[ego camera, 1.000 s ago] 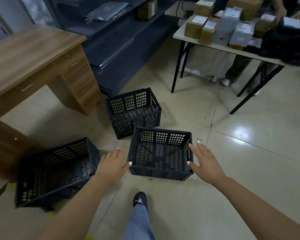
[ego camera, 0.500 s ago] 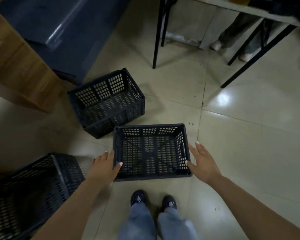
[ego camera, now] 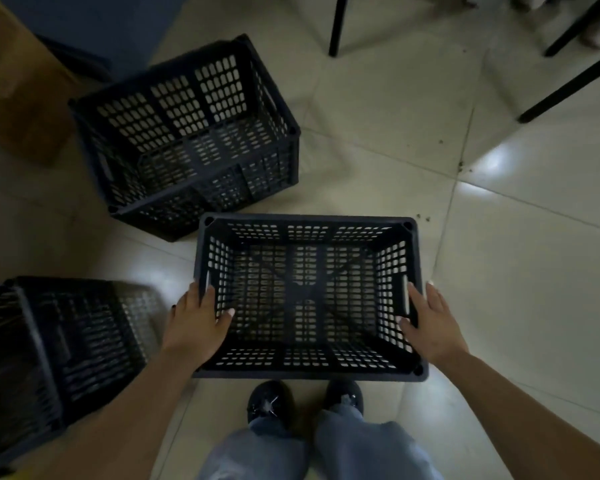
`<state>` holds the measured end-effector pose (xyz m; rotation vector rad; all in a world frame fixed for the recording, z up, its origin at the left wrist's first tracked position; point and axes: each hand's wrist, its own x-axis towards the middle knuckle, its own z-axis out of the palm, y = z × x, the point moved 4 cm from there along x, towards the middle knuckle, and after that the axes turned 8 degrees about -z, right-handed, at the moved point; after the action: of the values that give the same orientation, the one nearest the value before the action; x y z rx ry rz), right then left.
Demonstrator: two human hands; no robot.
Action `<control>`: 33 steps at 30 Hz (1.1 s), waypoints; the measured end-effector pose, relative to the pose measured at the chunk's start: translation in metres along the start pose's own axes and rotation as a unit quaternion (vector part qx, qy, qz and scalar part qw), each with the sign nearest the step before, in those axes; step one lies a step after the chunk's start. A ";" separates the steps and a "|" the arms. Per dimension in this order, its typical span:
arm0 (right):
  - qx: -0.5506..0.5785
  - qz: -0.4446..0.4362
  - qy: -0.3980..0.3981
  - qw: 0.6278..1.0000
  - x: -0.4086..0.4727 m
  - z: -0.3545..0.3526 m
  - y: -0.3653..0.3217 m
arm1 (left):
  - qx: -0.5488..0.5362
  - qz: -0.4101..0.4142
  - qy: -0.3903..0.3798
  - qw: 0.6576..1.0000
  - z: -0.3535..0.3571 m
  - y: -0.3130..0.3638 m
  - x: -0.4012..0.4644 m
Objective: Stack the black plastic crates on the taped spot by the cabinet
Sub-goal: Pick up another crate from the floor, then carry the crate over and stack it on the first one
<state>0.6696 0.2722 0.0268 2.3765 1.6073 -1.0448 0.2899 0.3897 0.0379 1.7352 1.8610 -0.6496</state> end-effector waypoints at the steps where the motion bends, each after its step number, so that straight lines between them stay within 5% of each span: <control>1: 0.000 0.006 -0.001 1.000 0.006 0.009 0.009 | -0.004 -0.007 -0.003 1.000 0.012 0.000 0.008; 10: 0.027 0.037 0.013 0.999 0.046 0.069 0.045 | -0.003 -0.056 0.003 0.998 0.068 -0.009 0.061; 17: 0.120 0.056 0.021 0.991 0.068 0.068 0.045 | -0.104 -0.101 0.021 0.989 0.059 -0.003 0.084; 24: 0.180 0.049 0.030 0.982 0.052 0.027 0.033 | -0.138 -0.113 0.023 0.984 0.037 -0.015 0.073; 33: 0.112 -0.005 0.034 0.993 -0.044 -0.076 -0.029 | -0.151 -0.139 0.052 0.977 -0.058 -0.045 -0.047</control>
<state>0.6723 0.2831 0.1181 2.5737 1.6027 -1.2194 0.2454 0.3887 0.1125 1.3509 2.1696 -0.3560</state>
